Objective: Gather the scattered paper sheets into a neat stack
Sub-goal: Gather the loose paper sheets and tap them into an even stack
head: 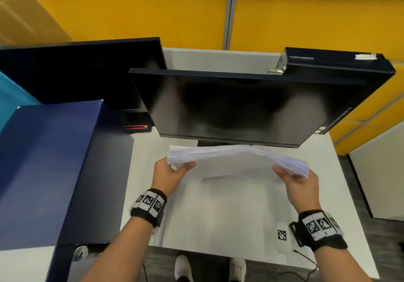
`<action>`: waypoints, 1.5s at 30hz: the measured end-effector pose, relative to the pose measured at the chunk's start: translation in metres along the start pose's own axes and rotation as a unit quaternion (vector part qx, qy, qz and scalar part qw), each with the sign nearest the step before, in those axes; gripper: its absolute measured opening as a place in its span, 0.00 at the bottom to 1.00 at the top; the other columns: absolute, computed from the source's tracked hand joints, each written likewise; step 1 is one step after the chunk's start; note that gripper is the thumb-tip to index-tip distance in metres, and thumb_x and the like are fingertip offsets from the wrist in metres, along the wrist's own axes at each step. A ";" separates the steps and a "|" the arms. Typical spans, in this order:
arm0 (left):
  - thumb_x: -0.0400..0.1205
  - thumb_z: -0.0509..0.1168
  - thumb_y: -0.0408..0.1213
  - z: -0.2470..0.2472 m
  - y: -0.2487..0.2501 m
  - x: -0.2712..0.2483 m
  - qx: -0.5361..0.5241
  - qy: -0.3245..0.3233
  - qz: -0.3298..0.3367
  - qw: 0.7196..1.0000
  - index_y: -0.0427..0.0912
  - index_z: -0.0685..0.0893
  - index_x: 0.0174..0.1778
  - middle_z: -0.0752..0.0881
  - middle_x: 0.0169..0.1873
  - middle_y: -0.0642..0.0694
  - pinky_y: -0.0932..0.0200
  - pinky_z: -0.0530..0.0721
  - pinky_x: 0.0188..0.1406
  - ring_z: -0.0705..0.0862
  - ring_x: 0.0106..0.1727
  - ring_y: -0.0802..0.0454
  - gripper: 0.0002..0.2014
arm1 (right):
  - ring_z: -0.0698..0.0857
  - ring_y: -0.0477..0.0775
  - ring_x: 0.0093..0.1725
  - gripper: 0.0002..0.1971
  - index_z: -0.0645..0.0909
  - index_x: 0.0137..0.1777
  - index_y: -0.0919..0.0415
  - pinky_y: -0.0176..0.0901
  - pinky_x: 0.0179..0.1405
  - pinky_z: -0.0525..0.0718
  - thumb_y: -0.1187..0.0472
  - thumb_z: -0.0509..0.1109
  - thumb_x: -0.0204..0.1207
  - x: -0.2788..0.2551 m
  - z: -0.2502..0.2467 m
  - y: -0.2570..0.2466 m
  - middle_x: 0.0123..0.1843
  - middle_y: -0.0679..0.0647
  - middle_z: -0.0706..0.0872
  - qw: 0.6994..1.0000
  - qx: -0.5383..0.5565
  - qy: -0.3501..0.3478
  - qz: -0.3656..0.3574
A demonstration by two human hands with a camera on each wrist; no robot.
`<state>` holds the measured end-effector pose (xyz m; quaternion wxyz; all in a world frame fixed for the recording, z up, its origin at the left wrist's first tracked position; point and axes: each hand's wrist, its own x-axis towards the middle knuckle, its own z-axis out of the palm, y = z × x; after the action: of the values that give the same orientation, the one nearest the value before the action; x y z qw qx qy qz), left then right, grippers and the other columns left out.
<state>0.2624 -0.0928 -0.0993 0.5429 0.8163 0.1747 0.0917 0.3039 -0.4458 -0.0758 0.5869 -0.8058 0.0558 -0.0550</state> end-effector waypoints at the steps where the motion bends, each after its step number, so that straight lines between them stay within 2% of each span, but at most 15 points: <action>1: 0.68 0.84 0.43 0.001 -0.006 -0.003 -0.004 -0.013 -0.015 1.000 0.48 0.92 0.53 0.92 0.46 0.58 0.78 0.82 0.45 0.90 0.47 0.66 0.18 | 0.86 0.28 0.41 0.15 0.85 0.52 0.56 0.23 0.43 0.81 0.66 0.82 0.68 -0.001 0.000 0.009 0.47 0.42 0.88 1.000 -0.011 -0.018 0.011; 5: 0.70 0.82 0.43 0.014 -0.021 -0.002 0.011 -0.044 -0.068 0.997 0.42 0.92 0.47 0.92 0.42 0.52 0.64 0.84 0.44 0.90 0.46 0.51 0.14 | 0.90 0.46 0.44 0.13 0.88 0.50 0.61 0.30 0.45 0.82 0.69 0.83 0.65 -0.003 0.010 0.027 0.39 0.38 0.91 0.996 -0.039 -0.066 0.052; 9: 0.73 0.81 0.44 0.008 -0.007 0.002 -0.014 -0.014 -0.061 0.998 0.41 0.93 0.52 0.94 0.47 0.48 0.51 0.90 0.54 0.93 0.49 0.48 0.16 | 0.87 0.27 0.37 0.09 0.88 0.44 0.51 0.27 0.44 0.82 0.65 0.82 0.69 0.000 0.010 0.013 0.44 0.42 0.90 0.998 -0.008 -0.026 0.048; 12: 0.70 0.80 0.54 0.012 -0.019 -0.005 0.012 -0.010 -0.075 0.997 0.44 0.93 0.50 0.95 0.45 0.47 0.43 0.89 0.55 0.91 0.49 0.42 0.20 | 0.87 0.33 0.37 0.07 0.87 0.43 0.53 0.26 0.39 0.80 0.64 0.81 0.70 -0.001 0.010 0.016 0.42 0.45 0.89 0.997 -0.034 -0.038 0.052; 16: 0.73 0.81 0.47 0.027 -0.027 -0.013 -0.010 -0.007 -0.106 0.994 0.42 0.90 0.57 0.93 0.52 0.49 0.47 0.87 0.64 0.90 0.58 0.50 0.20 | 0.84 0.47 0.36 0.13 0.87 0.50 0.62 0.37 0.38 0.78 0.55 0.81 0.70 -0.006 0.017 0.038 0.38 0.48 0.87 0.992 -0.069 -0.031 0.103; 20: 0.71 0.83 0.42 0.033 -0.005 -0.017 -0.098 0.017 -0.079 0.992 0.45 0.81 0.62 0.89 0.53 0.53 0.76 0.83 0.50 0.88 0.54 0.66 0.26 | 0.88 0.48 0.48 0.25 0.82 0.60 0.59 0.44 0.50 0.85 0.50 0.83 0.66 -0.011 0.019 0.029 0.50 0.50 0.90 0.993 0.002 -0.025 0.114; 23: 0.80 0.71 0.54 0.039 0.012 -0.018 -0.178 0.063 -0.102 0.977 0.42 0.81 0.55 0.88 0.49 0.46 0.63 0.82 0.47 0.88 0.52 0.47 0.19 | 0.85 0.48 0.48 0.27 0.79 0.57 0.59 0.42 0.50 0.82 0.41 0.76 0.66 -0.017 0.021 0.010 0.49 0.50 0.87 0.990 0.086 0.004 0.113; 25: 0.82 0.65 0.59 0.042 0.019 -0.013 -0.200 0.116 -0.145 0.962 0.39 0.83 0.50 0.87 0.45 0.46 0.60 0.81 0.46 0.86 0.47 0.47 0.23 | 0.80 0.49 0.41 0.25 0.78 0.50 0.62 0.42 0.45 0.78 0.38 0.67 0.72 -0.017 0.024 0.001 0.42 0.50 0.82 0.987 0.106 0.034 0.118; 28: 0.82 0.69 0.53 0.046 0.030 -0.009 -0.228 0.154 -0.176 0.945 0.34 0.86 0.47 0.86 0.40 0.46 0.61 0.80 0.40 0.85 0.43 0.48 0.20 | 0.75 0.53 0.40 0.23 0.76 0.45 0.71 0.46 0.44 0.73 0.46 0.63 0.83 -0.010 0.027 -0.002 0.38 0.55 0.77 0.985 0.091 0.075 0.127; 32: 0.83 0.67 0.50 0.043 0.030 -0.008 -0.220 0.107 -0.121 0.962 0.44 0.83 0.50 0.85 0.43 0.49 0.68 0.81 0.39 0.84 0.46 0.50 0.12 | 0.75 0.55 0.42 0.21 0.78 0.44 0.69 0.48 0.47 0.72 0.48 0.63 0.83 -0.003 0.030 -0.004 0.38 0.55 0.77 0.981 0.085 0.094 0.144; 35: 0.72 0.77 0.42 0.033 0.009 -0.008 -0.152 0.014 -0.043 0.987 0.47 0.79 0.64 0.86 0.54 0.51 0.74 0.81 0.54 0.84 0.56 0.55 0.26 | 0.75 0.55 0.41 0.20 0.76 0.37 0.60 0.48 0.45 0.72 0.45 0.62 0.82 -0.001 0.029 -0.007 0.37 0.54 0.77 0.983 0.071 0.085 0.148; 37: 0.71 0.82 0.38 0.026 0.004 -0.005 -0.077 -0.004 -0.040 0.996 0.47 0.80 0.62 0.86 0.51 0.53 0.78 0.80 0.50 0.85 0.53 0.58 0.26 | 0.78 0.58 0.43 0.20 0.77 0.38 0.60 0.47 0.44 0.74 0.44 0.61 0.83 0.002 0.025 -0.009 0.38 0.55 0.80 0.986 0.047 0.069 0.142; 40: 0.76 0.78 0.41 0.020 0.023 0.003 -0.006 0.012 -0.040 0.999 0.48 0.80 0.51 0.85 0.42 0.51 0.64 0.85 0.43 0.83 0.42 0.54 0.14 | 0.83 0.64 0.52 0.24 0.81 0.46 0.61 0.48 0.49 0.74 0.37 0.61 0.79 0.007 0.015 -0.012 0.45 0.56 0.85 0.991 -0.017 0.043 0.128; 42: 0.77 0.78 0.41 0.015 0.043 0.011 0.015 0.009 0.003 1.000 0.50 0.79 0.46 0.84 0.39 0.53 0.57 0.83 0.45 0.83 0.40 0.54 0.12 | 0.83 0.61 0.58 0.29 0.82 0.53 0.55 0.48 0.54 0.76 0.30 0.65 0.70 0.011 0.005 -0.021 0.53 0.53 0.86 0.992 -0.090 0.004 0.083; 45: 0.76 0.78 0.41 0.007 0.095 0.019 0.093 -0.033 0.119 0.988 0.49 0.79 0.43 0.82 0.37 0.58 0.73 0.75 0.40 0.80 0.39 0.64 0.12 | 0.75 0.52 0.72 0.39 0.76 0.71 0.47 0.52 0.73 0.73 0.30 0.75 0.62 0.015 0.005 -0.051 0.70 0.47 0.80 0.948 -0.278 -0.101 -0.119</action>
<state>0.3000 -0.1250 -0.0152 0.4557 0.8806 0.0658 0.1119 0.3211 -0.4278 -0.0282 0.3316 -0.9391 -0.0863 -0.0252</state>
